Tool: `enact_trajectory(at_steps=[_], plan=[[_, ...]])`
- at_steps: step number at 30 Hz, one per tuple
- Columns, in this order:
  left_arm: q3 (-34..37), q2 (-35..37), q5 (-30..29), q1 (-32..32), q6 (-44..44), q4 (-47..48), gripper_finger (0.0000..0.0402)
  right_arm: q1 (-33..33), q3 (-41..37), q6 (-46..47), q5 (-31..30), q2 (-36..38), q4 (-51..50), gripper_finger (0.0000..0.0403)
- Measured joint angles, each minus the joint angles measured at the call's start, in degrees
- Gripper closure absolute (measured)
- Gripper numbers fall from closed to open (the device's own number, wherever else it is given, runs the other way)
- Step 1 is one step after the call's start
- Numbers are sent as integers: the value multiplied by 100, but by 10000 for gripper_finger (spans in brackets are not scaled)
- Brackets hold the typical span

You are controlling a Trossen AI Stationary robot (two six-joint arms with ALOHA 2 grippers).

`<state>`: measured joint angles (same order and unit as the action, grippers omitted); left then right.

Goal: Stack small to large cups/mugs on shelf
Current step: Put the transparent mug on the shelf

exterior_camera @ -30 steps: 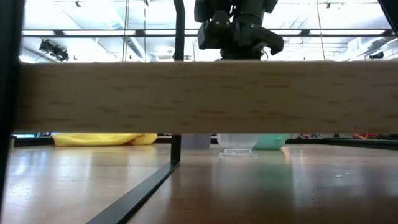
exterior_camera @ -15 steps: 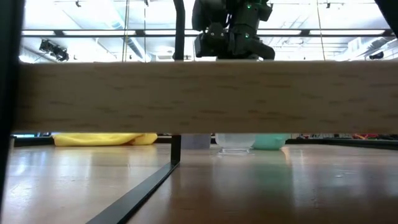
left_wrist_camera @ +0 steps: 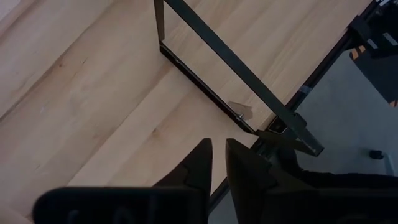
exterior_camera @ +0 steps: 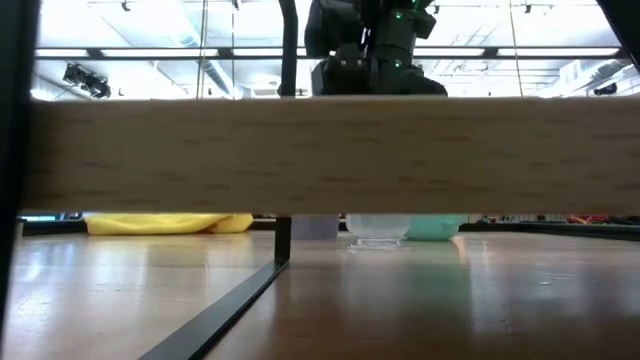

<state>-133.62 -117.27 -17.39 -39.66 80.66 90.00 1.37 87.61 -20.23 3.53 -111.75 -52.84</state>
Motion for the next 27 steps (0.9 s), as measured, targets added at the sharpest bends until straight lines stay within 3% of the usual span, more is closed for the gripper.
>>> enact_trajectory(at_steps=[6, 13, 22, 27], plan=[[0, -4, -27, 2, 11, 2, 356, -13, -7, 163, -29, -119, -9, 328], [0, -4, -175, 40, -139, 2, 356, -13, -2, 1055, -147, -24, -33, 394], [0, -4, -236, 204, -633, 2, 369, -138, -2, 2988, -592, 93, -552, 397], [0, -4, -257, 375, -1162, 2, 379, -209, 52, 3922, -697, 723, -1145, 399]])
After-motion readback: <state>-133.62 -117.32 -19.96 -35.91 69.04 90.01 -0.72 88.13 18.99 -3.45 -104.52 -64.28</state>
